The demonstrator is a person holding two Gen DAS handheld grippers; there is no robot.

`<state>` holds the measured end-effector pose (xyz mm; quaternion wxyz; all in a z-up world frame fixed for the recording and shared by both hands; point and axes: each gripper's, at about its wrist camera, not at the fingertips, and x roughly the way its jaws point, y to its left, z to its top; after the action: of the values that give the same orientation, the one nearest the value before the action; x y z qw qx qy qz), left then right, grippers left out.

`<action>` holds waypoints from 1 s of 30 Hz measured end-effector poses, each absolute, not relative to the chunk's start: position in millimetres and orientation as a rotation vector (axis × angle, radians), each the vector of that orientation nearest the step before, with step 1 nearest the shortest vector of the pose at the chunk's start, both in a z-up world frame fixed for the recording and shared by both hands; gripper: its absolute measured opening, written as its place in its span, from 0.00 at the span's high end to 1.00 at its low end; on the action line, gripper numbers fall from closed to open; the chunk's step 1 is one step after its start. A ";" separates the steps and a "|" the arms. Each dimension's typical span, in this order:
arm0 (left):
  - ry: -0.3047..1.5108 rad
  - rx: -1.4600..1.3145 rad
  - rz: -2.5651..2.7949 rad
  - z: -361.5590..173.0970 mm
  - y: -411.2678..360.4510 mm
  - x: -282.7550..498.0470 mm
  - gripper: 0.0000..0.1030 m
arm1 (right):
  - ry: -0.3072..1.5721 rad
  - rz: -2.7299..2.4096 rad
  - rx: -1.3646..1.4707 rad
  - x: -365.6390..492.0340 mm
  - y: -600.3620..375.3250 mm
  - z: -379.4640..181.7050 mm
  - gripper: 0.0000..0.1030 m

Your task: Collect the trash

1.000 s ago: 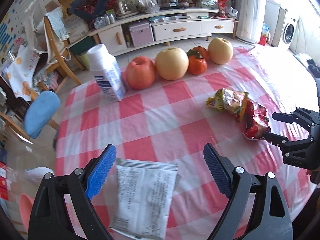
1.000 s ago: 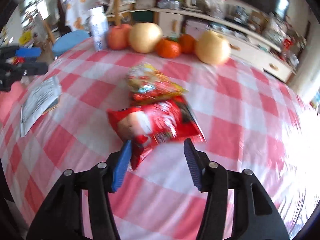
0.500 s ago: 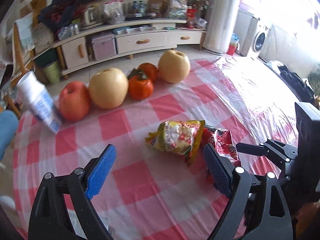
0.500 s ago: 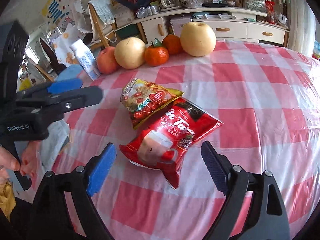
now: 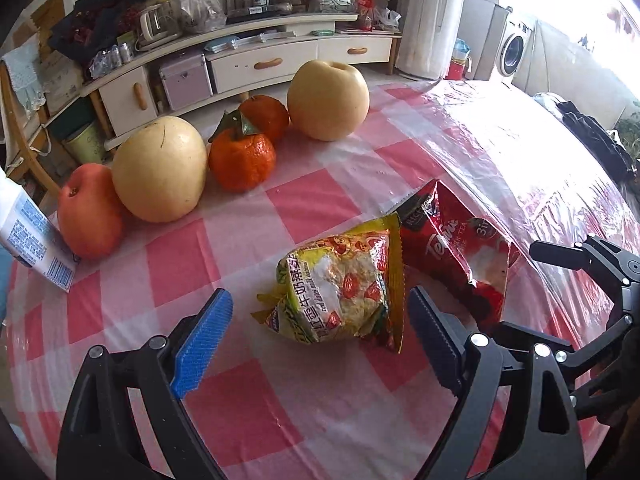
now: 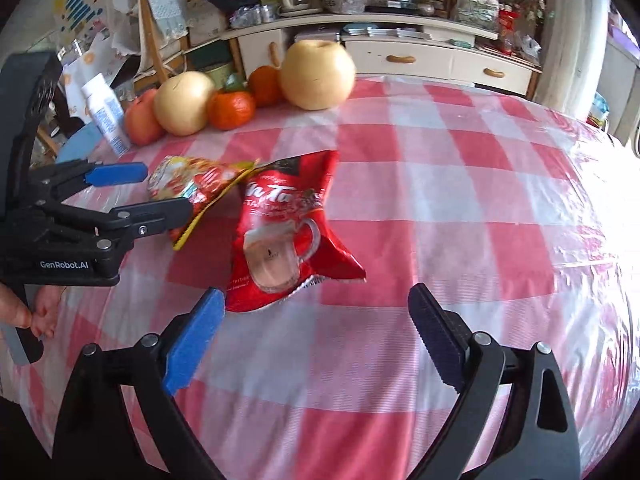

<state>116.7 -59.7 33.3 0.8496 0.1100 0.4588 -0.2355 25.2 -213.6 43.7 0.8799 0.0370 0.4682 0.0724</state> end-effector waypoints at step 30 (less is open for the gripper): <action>0.999 0.113 -0.457 29.3 -52.5 113.7 0.50 | 0.917 0.226 0.025 56.6 -201.2 37.9 0.34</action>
<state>113.7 -52.5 29.3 0.8514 0.0536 0.4743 -0.2173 56.6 -201.2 37.9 0.8904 0.0121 0.4418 0.1089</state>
